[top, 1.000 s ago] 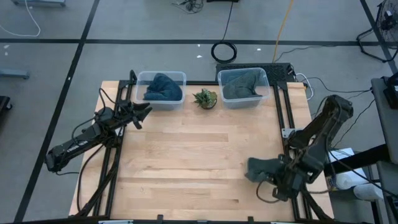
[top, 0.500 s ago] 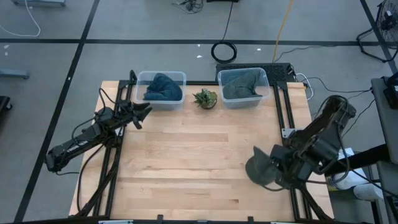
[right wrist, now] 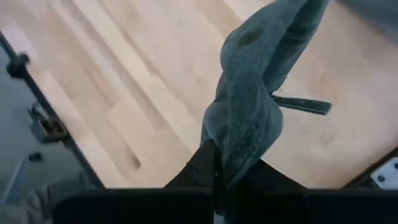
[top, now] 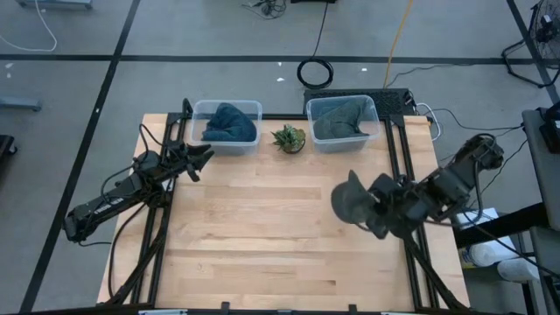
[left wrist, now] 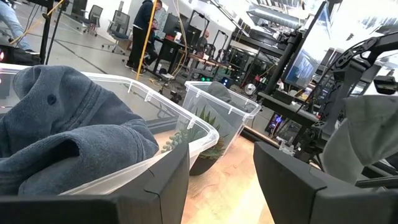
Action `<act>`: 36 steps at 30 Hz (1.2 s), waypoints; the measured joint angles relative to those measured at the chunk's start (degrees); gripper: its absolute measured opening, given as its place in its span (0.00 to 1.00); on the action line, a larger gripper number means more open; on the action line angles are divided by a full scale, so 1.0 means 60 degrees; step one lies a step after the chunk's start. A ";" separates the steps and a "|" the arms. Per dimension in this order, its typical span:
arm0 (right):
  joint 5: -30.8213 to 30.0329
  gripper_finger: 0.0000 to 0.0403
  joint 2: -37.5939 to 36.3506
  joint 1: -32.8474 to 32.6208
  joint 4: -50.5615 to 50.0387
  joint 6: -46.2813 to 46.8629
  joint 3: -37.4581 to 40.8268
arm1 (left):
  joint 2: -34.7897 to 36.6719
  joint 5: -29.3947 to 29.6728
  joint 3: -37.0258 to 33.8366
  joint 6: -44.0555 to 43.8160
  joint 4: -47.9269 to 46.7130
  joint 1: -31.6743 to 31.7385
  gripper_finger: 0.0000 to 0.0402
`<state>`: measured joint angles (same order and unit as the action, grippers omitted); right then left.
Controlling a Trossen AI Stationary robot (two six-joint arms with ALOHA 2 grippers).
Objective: Pick & Place hat
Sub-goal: Put the green cap into the right transparent bin
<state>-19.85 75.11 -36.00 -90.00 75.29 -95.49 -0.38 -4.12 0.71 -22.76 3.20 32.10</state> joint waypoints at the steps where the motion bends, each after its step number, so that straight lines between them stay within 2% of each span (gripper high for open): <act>1: -0.0043 0.02 0.0000 0.0183 0.0000 -0.0077 -0.0037 | 0.0000 0.0000 0.0000 0.0000 0.0000 -0.0001 0.46; 16: -0.0235 0.02 0.0186 0.3786 -0.0015 -0.1588 -0.1030 | 0.0000 0.0001 0.0000 0.0000 0.0000 0.0002 0.46; 30: -0.0150 0.02 0.1640 0.6754 0.0004 -0.3997 -0.4021 | 0.0000 0.0002 0.0000 0.0000 0.0000 0.0002 0.46; 36: 0.0105 0.02 0.2157 0.8012 -0.0001 -0.4713 -0.4856 | 0.0000 0.0004 0.0000 0.0000 0.0000 0.0001 0.46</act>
<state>-19.22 88.05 12.08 -90.00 47.01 -124.63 -0.38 -4.10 0.71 -22.76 3.20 32.11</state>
